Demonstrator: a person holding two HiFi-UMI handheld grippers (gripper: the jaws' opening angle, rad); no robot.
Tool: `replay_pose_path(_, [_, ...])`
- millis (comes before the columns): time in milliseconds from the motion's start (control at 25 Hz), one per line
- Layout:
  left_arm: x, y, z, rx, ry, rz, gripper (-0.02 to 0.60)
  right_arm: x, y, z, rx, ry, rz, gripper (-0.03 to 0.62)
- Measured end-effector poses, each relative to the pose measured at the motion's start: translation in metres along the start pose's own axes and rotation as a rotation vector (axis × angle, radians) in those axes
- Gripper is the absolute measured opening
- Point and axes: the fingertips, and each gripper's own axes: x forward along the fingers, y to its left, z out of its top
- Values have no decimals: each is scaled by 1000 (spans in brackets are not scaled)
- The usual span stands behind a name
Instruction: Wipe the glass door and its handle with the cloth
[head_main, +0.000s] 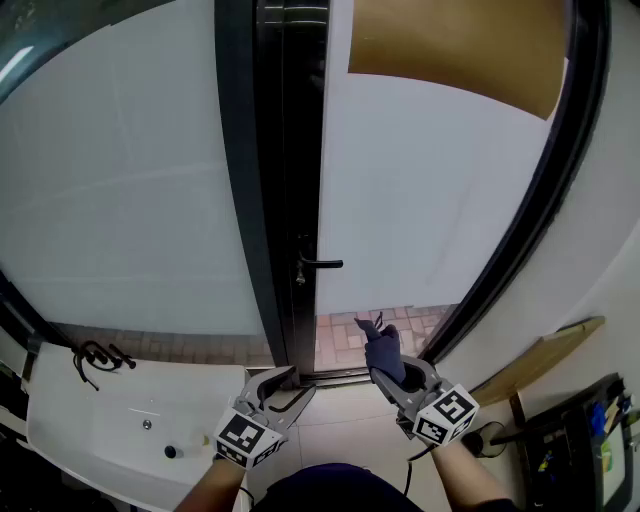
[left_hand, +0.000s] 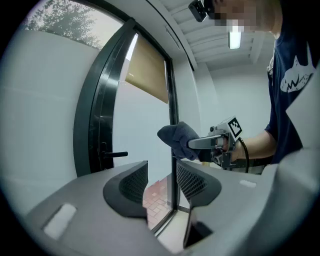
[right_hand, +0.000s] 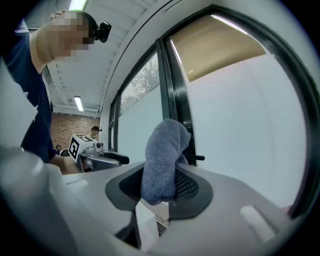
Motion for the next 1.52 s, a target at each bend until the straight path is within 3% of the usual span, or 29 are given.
replay_pose_path(320, [0,7,-9,-2,44,-13,173,65,-21,19,-13,41,91,120])
replay_pose_path(600, [6,20,-19,-23,81,29,173,158,-61,35,-111,126,154,120])
replay_pose_path(880, [20,43,-22,-47,104,114,173,255,-94,33,-278,266,197,118])
replay_pose_path(1040, [34,56,-24,-52,105,155,173,292,-94,16,-447,351,236,118])
replay_pose_path(1280, [53,68,-29,-81,110,182,173,317,-96,4,-748,415,239,117])
replay_pose_path(1520, [70,73,-34,-88,116,179,173,321,-122,-4,-853,455,199,115])
